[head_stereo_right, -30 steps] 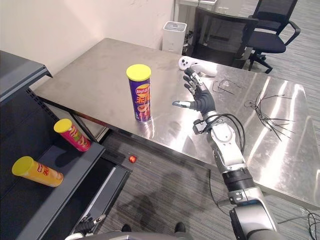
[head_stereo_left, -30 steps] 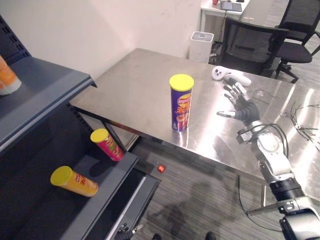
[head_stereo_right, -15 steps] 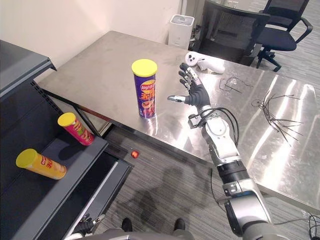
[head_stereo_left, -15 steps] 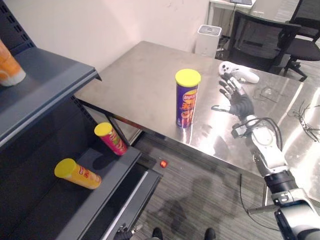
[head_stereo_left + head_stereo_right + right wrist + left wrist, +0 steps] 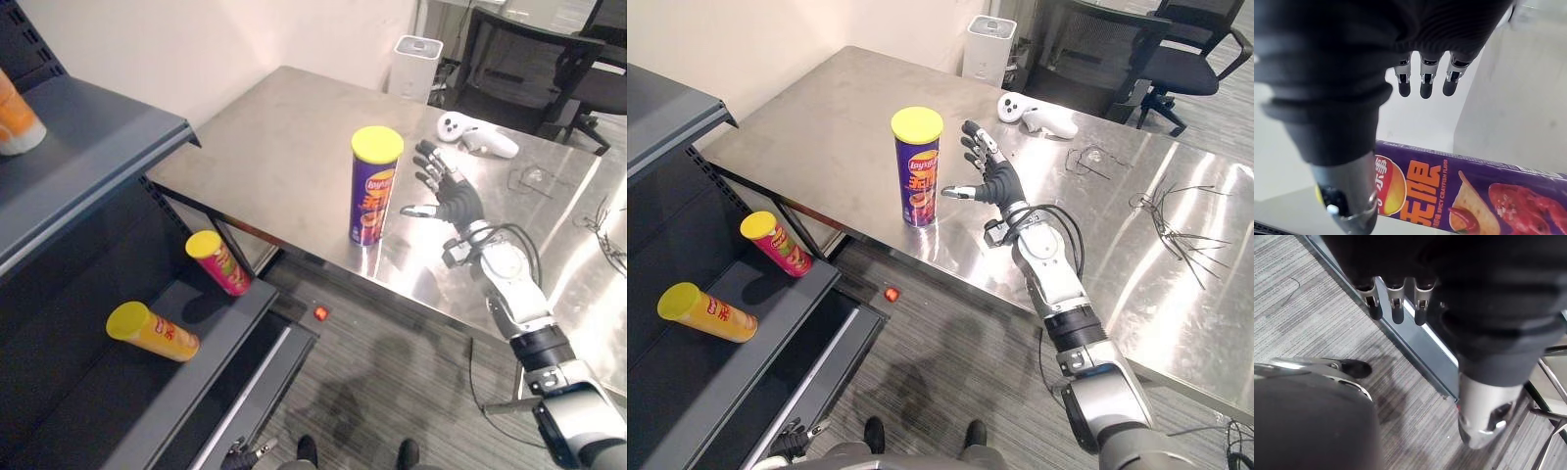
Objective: Put the gum and the chips on the shelf.
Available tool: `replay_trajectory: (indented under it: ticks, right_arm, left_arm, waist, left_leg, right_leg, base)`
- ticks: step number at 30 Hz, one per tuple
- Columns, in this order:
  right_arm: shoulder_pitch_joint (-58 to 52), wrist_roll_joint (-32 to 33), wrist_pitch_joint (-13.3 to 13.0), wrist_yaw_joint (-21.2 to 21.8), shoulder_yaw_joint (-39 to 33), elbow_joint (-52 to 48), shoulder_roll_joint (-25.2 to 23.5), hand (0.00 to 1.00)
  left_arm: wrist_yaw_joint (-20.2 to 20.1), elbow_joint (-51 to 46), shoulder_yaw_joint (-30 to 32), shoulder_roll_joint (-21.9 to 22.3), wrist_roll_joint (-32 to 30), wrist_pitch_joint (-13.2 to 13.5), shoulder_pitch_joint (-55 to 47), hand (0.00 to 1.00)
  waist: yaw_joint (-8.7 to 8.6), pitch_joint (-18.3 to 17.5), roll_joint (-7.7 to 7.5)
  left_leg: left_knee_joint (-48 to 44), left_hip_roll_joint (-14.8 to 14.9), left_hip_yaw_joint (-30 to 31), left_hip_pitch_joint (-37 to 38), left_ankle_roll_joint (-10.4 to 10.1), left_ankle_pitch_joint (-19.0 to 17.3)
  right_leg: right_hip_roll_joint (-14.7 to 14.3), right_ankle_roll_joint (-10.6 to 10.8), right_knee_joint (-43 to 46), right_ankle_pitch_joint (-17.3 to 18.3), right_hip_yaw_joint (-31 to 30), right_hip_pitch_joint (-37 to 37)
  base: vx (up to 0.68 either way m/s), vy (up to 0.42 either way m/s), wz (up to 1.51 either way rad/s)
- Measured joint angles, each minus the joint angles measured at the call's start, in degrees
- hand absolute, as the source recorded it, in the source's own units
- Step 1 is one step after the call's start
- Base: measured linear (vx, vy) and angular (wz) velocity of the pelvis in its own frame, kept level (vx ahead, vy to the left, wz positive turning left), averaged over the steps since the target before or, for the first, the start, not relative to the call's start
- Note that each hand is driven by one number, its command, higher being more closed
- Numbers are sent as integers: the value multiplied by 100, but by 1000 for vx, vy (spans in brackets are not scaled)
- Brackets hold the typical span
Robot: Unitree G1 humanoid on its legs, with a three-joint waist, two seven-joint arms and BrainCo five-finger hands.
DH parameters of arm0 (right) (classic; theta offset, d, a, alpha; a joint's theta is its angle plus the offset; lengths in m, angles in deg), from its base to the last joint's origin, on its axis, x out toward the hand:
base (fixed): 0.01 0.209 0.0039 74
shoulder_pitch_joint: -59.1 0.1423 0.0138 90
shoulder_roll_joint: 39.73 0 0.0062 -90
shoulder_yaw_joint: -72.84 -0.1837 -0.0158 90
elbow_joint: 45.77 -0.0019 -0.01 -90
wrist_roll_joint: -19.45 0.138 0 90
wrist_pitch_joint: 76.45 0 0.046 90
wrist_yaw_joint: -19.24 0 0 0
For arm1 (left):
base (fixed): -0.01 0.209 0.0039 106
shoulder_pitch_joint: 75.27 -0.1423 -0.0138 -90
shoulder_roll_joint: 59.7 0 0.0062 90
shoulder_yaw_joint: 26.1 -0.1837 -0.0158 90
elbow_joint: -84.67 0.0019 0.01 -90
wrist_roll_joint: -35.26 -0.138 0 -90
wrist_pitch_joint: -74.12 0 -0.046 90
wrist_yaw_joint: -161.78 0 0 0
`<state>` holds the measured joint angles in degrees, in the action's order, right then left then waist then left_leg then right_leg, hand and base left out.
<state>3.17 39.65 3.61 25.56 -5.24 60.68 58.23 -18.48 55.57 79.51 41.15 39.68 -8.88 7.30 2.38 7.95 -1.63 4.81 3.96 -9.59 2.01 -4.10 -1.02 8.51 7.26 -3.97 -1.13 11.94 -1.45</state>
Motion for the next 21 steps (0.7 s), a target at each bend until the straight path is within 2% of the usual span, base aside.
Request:
replay_trajectory:
  ticks: [9, 14, 21]
  right_arm:
    - [40, 0, 10, 15, 24, 217, -23, 0]
    - [160, -2, 118, 5, 24, 436, -29, 0]
    - [191, -5, 120, 6, 25, 459, -45, 0]
  left_arm:
    - [3, -20, -5, 4, 114, 0, -3, 0]
    - [4, -40, -11, 1, 177, 0, -13, 0]
    - [10, -53, 2, -8, 202, 2, -13, 0]
  waist:
    - [84, 9, -13]
    - [90, 36, -39]
    - [100, 79, -71]
  left_leg:
    - [38, -35, 68, -11, 13, 23]
    - [53, -61, 83, -13, 36, 40]
    - [56, -78, 133, -72, 47, 71]
  right_leg:
    - [32, 13, 7, -8, 61, -6]
    - [58, 24, 11, -15, 74, -4]
    - [71, 27, 13, -17, 118, 22]
  base:
    - [2, -3, 3]
    - [0, 0, 0]
    - [-8, -9, 3]
